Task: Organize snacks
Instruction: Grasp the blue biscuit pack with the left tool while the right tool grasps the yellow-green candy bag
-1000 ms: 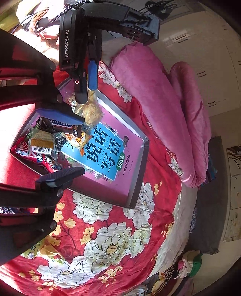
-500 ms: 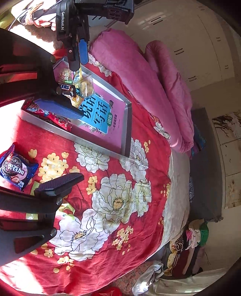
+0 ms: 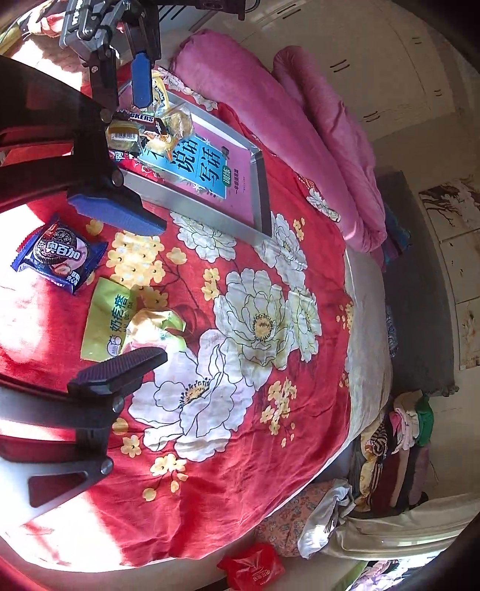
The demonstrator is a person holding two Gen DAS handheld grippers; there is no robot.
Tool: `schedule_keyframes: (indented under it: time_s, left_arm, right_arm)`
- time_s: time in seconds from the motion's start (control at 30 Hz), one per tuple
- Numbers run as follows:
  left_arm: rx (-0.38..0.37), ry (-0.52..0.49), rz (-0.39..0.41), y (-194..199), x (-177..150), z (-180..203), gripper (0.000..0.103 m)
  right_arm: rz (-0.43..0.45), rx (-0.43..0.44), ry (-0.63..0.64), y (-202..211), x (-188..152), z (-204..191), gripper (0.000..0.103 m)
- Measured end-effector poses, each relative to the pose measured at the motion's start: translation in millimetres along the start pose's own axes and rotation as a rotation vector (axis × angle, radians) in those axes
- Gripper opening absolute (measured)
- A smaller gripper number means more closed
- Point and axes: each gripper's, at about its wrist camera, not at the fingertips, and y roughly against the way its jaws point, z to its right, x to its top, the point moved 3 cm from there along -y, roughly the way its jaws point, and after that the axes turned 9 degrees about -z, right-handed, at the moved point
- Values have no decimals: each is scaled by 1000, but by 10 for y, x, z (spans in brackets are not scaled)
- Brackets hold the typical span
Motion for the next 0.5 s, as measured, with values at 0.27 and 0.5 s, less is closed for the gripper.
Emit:
schedule_keyframes:
  time_s: [0.27, 0.5]
  left_arm:
    - [-23, -44, -82, -322, 9, 280, 64]
    - [-31, -56, -158, -653, 30, 407, 64]
  right_arm:
    - [-41, 9, -29, -176, -98, 153, 62]
    - [-100, 28, -27, -471, -75, 223, 62]
